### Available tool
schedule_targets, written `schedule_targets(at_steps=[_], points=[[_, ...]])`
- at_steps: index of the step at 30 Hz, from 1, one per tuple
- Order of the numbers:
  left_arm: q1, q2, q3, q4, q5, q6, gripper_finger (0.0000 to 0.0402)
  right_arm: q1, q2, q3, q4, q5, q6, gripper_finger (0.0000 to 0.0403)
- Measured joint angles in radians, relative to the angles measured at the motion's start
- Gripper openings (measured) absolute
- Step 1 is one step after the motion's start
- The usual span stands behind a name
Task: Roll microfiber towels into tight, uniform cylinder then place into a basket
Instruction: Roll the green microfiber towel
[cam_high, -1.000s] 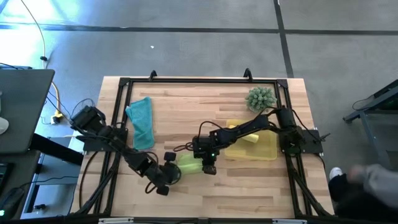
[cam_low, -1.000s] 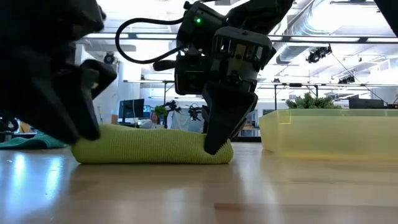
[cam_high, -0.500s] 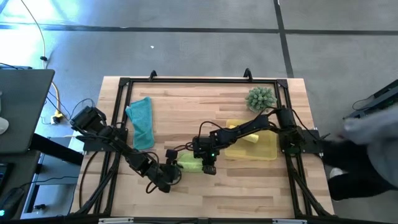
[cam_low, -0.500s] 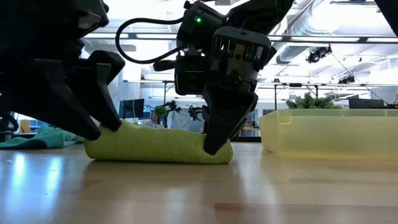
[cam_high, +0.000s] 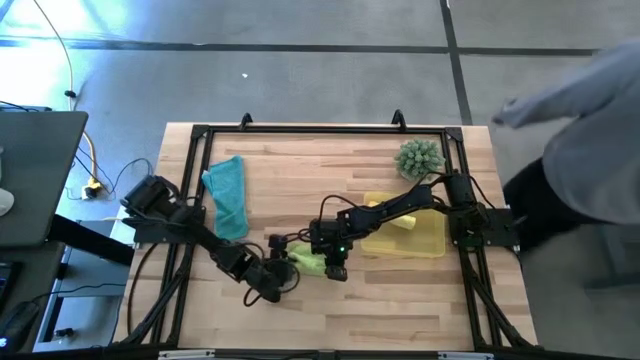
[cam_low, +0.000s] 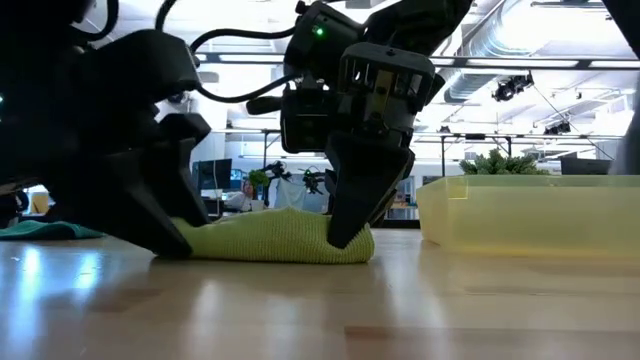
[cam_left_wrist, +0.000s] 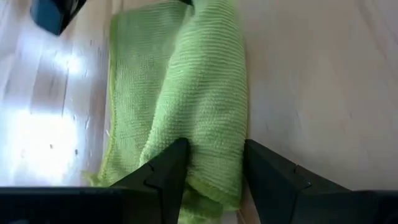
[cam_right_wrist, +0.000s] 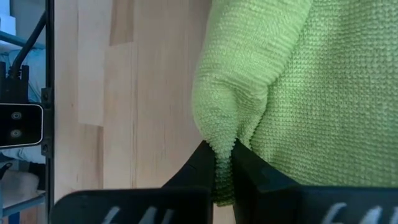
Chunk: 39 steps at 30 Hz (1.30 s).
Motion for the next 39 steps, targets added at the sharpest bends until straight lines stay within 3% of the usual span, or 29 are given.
schedule_targets(at_steps=[3, 7, 12, 16, 23, 27, 33, 39], points=[[0.013, 0.019, 0.002, 0.003, 0.034, -0.132, 0.0149, 0.001, 0.0, 0.0, -0.004, 0.008, 0.0, 0.0016], [0.026, 0.018, 0.005, 0.014, 0.145, -0.335, 0.0134, 0.001, -0.022, 0.0, -0.061, 0.018, -0.045, 0.0061], [0.011, 0.018, 0.006, 0.031, 0.206, -0.481, 0.0105, 0.014, -0.104, 0.0, -0.119, 0.079, -0.133, 0.0107], [0.018, 0.017, 0.005, 0.031, 0.214, -0.595, 0.0088, 0.083, -0.167, 0.001, -0.105, 0.25, -0.216, 0.0112], [0.044, 0.013, 0.005, 0.034, 0.279, -0.721, 0.0076, 0.287, -0.171, -0.013, -0.041, 0.67, -0.436, 0.0099], [0.057, 0.013, 0.005, 0.041, 0.32, -0.741, 0.0071, 0.339, -0.143, -0.021, -0.009, 0.793, -0.413, 0.0099], [0.071, 0.015, 0.004, 0.088, 0.406, -0.746, 0.0069, 0.348, -0.113, -0.021, -0.024, 0.826, -0.331, 0.0106], [0.083, 0.015, 0.004, 0.089, 0.426, -0.785, 0.0069, 0.348, -0.09, -0.02, -0.038, 0.826, -0.295, 0.017]])
